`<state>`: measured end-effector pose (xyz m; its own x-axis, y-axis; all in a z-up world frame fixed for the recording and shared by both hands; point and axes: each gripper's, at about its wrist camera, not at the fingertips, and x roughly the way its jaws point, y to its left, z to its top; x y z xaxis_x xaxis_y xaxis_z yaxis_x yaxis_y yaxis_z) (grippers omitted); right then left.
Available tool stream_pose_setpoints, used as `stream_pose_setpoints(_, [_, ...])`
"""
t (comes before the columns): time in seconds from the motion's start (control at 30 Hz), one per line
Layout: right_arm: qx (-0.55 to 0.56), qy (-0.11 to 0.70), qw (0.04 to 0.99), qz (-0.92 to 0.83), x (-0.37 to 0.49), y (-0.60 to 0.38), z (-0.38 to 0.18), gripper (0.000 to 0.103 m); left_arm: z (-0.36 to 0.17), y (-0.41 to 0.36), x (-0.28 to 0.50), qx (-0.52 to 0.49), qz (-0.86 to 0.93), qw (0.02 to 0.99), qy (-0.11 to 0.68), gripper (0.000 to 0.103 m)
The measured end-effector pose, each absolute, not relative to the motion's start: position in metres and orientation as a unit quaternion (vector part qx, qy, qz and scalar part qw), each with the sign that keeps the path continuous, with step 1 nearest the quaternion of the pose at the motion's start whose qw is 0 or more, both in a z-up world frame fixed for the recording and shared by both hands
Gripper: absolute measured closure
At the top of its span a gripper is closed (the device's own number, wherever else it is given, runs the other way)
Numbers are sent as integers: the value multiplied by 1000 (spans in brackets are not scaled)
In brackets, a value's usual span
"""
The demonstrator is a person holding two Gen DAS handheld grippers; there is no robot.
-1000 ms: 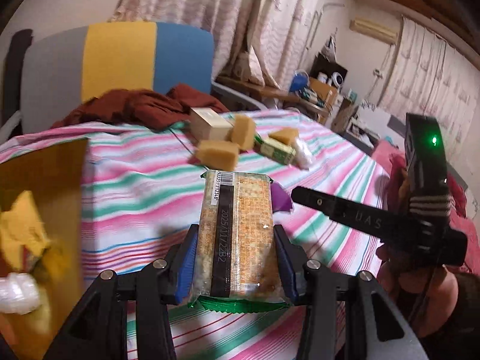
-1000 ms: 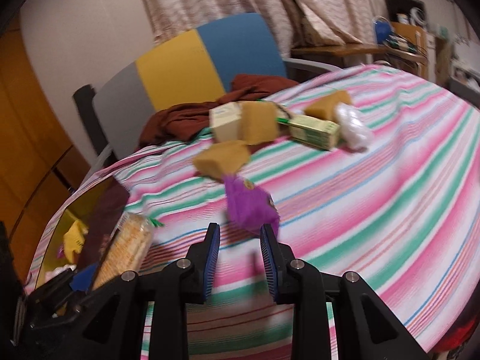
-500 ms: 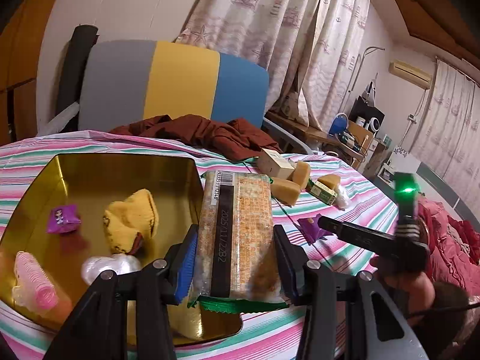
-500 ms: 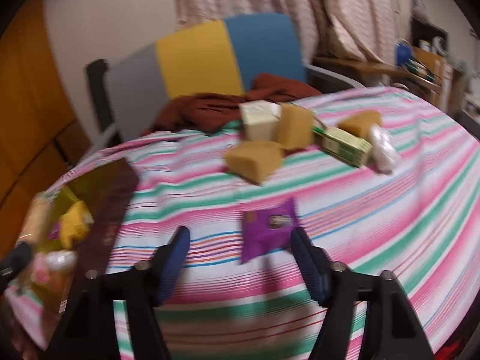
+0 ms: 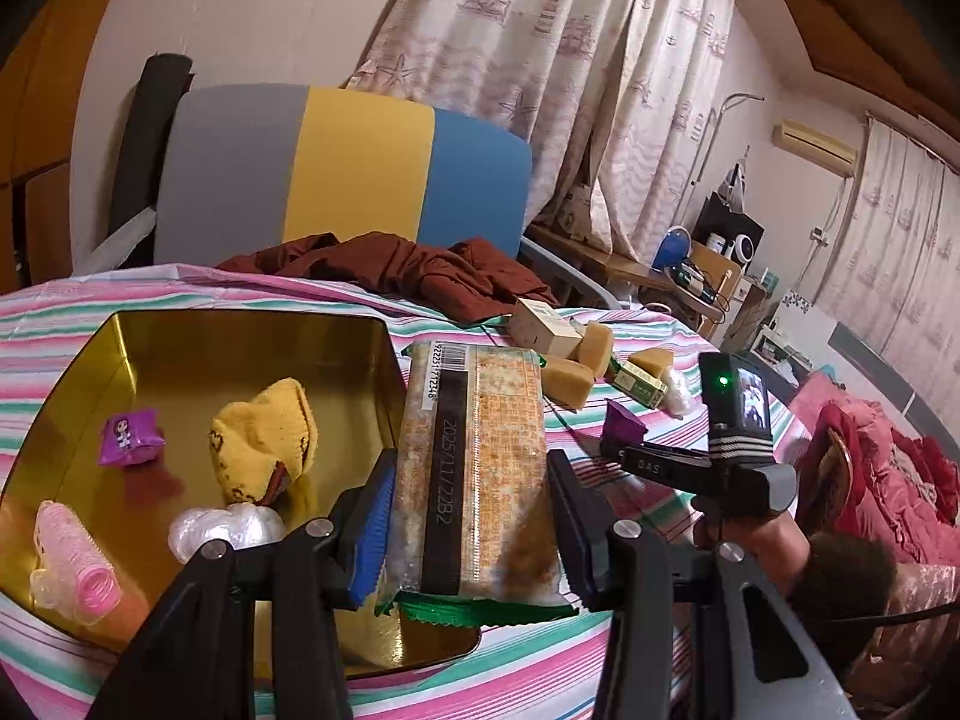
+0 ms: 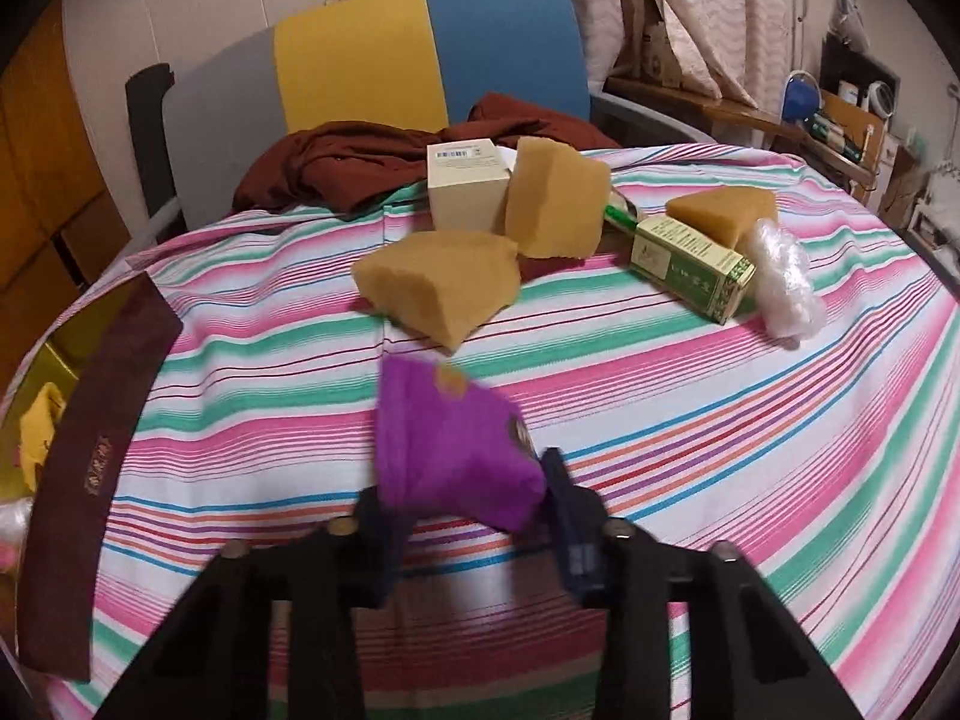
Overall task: Organize objects
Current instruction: 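Lower the cracker packet into the gold tray with the left gripper while the right drops the purple pouch there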
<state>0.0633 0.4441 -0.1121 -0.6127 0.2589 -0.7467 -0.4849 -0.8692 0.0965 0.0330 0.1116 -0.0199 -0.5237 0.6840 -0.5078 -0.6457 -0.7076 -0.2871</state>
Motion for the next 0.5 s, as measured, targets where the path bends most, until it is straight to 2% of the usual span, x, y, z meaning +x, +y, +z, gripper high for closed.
stream_pose_setpoints(0.3, [-366, 162, 185, 898, 76, 427, -97, 68, -17, 98, 29, -303, 878, 368, -43, 55])
stream_pose_setpoints(0.5, [-339, 162, 99, 922, 75, 377, -59, 68, -13, 70, 16, -298, 895, 326, -55, 55])
